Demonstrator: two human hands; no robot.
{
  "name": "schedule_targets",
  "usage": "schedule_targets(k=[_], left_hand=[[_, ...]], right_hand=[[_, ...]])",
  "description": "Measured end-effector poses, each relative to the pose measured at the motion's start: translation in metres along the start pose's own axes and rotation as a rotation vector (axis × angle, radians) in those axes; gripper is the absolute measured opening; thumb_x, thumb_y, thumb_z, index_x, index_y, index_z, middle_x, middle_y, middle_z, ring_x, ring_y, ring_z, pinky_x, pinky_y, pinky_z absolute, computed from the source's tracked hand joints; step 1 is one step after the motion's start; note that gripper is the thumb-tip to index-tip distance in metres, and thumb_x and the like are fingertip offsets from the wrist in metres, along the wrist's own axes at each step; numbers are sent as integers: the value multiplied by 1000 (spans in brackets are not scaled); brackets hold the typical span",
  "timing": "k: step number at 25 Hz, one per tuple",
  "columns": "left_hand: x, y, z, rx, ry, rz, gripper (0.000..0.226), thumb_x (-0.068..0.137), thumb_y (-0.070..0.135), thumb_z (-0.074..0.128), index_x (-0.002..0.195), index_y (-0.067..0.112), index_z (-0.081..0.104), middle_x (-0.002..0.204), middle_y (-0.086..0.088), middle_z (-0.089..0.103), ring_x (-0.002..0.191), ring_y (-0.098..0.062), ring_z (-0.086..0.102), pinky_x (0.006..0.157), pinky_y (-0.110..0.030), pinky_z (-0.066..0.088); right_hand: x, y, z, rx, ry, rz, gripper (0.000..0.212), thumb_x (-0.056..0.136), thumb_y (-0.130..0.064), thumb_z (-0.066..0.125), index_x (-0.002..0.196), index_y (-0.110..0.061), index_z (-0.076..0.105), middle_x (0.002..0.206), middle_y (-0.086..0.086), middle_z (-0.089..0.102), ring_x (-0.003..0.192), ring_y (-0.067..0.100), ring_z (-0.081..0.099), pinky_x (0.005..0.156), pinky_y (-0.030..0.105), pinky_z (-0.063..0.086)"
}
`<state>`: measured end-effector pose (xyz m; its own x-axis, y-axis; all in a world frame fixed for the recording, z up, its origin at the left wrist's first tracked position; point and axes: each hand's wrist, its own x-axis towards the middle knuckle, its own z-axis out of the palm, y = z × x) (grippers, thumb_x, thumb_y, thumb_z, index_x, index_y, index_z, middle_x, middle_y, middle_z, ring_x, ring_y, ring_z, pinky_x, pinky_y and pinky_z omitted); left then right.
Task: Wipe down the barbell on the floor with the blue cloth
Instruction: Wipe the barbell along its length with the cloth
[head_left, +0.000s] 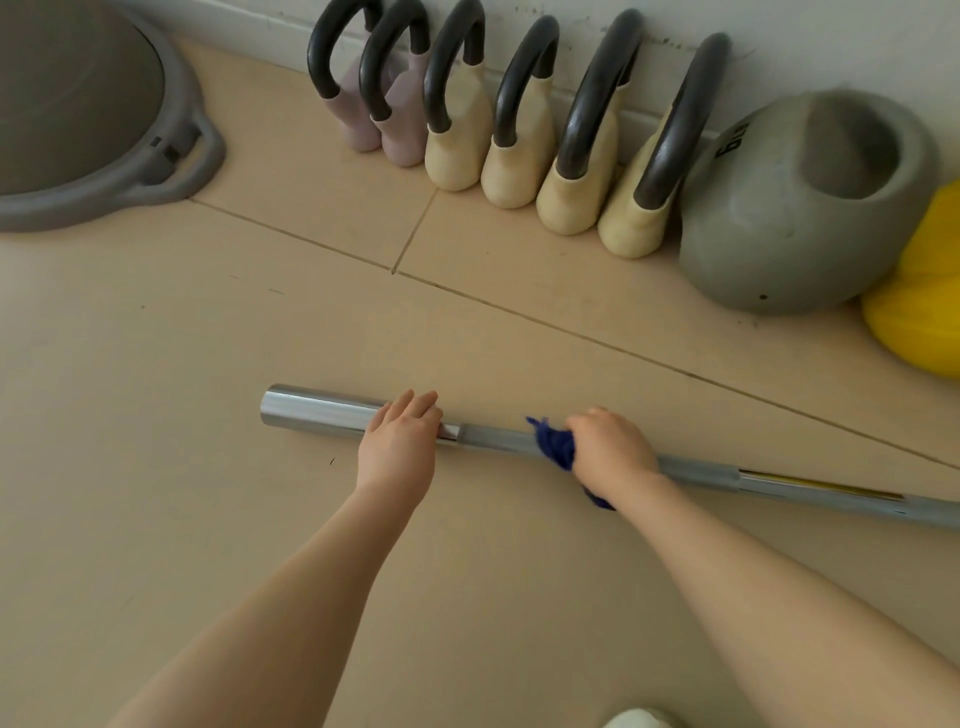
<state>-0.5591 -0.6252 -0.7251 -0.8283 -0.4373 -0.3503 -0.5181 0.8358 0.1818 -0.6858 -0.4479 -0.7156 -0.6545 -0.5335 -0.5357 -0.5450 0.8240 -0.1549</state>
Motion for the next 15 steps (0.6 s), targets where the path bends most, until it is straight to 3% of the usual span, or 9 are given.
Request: schedule_targets(k=[3,5,8,11,13,15], left_hand=[[-3,10,0,19,71,83,47,90,-4,39,133,12,45,151,0,34,145,-20,14,118,-33,10],[-6,25,5,-21,121,215,46,88,-6,42,132,10,49,145,-4,44,143,-23,23,117,-34,15],[-9,50,14,-48,56,313,52,92,-1,40,141,14,36,149,-1,37,142,-20,25,116,-31,17],[-10,70,25,-19,7,347,53,93,3,39,143,18,31,150,1,35,137,-18,33,111,-28,23],[-12,79,28,-9,21,363,50,86,4,52,134,17,47,137,-1,52,122,-23,50,99,-32,38],[-10,87,32,40,52,373,44,61,9,78,102,19,69,95,2,72,83,-23,66,68,-29,51]], right_hand=[[-10,10,4,20,44,176,21,92,-7,42,108,-6,55,113,16,56,104,34,55,83,38,46],[-7,-11,8,102,60,67,21,92,-7,42,109,-5,54,116,16,53,105,34,53,84,40,45],[-11,5,14,89,87,-32,25,90,-9,42,111,-7,55,120,13,52,108,35,52,85,40,44],[-34,74,14,-27,116,215,23,88,-7,45,107,-9,57,112,13,55,101,34,55,80,38,46],[-43,90,14,-7,125,392,21,88,-8,45,105,-7,59,109,15,56,98,34,56,76,37,45],[-34,70,15,144,155,329,23,90,-10,43,105,-7,60,112,15,55,100,35,56,80,38,46]])
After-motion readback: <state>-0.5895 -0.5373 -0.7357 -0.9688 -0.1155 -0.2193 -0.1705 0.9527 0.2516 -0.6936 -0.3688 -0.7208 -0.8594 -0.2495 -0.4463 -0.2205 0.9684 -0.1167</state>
